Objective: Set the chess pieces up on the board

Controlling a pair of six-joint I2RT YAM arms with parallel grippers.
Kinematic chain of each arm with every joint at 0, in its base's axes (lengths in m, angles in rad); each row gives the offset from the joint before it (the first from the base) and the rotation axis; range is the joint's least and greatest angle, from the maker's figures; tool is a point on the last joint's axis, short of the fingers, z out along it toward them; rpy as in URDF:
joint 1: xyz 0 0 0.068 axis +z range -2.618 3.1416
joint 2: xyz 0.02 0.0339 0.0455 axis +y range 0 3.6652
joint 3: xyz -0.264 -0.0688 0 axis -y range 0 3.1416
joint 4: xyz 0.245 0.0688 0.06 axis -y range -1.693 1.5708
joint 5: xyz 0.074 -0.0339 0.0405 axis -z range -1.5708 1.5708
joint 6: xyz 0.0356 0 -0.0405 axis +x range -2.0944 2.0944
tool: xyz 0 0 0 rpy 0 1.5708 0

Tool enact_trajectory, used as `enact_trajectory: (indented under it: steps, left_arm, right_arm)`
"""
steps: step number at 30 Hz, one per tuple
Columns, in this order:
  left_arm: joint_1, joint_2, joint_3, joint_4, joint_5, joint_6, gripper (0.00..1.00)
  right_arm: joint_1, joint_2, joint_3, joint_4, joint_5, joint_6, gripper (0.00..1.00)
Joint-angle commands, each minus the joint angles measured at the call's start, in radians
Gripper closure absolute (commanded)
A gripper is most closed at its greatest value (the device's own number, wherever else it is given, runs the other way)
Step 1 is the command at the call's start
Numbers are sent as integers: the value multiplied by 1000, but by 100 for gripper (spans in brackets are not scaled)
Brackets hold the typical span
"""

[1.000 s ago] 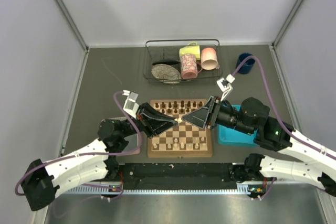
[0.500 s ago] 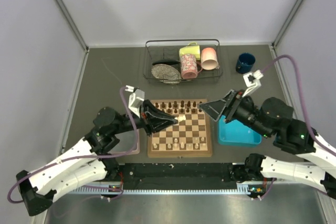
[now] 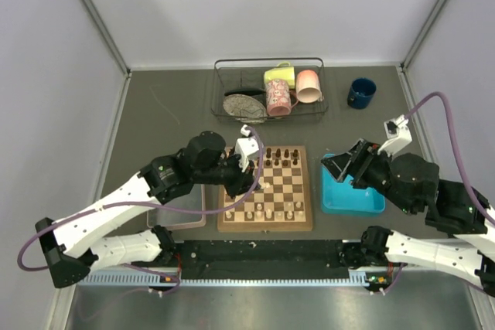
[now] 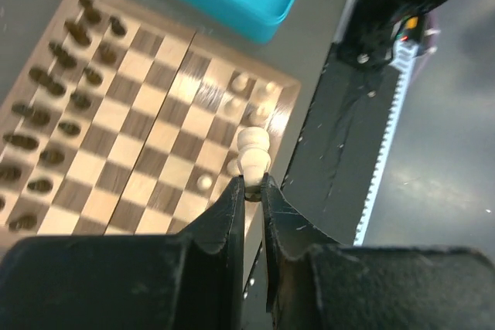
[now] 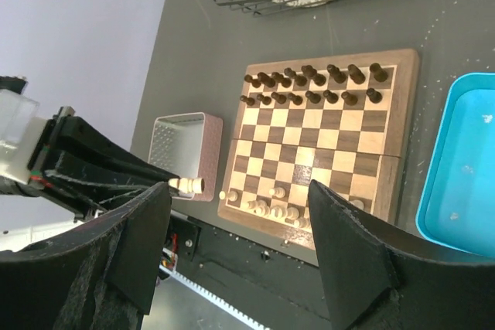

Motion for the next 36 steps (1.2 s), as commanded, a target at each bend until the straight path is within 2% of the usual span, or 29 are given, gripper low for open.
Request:
enact_trajectory:
  steps: [1,4,11,25,36]
  left_arm:
    - [-3,30,74,-224,-191,-11,100]
    - [-5,47,61,-323,-266,-92,100]
    - [-6,18,-28,-371,-315,-273,100]
    - [-14,243,-22,-420,-312,-248,100]
    - [-25,302,-35,-372,-295,-248,100]
  right_arm:
    - [2,-33,-18,-48,47,41,30]
    - [3,-38,-35,-56,50,50,30]
    - [3,-9,-43,-64,41,46,30]
    - [3,-23,-87,-70,38,82,30]
    - [3,-49,-110,-90,45,109,30]
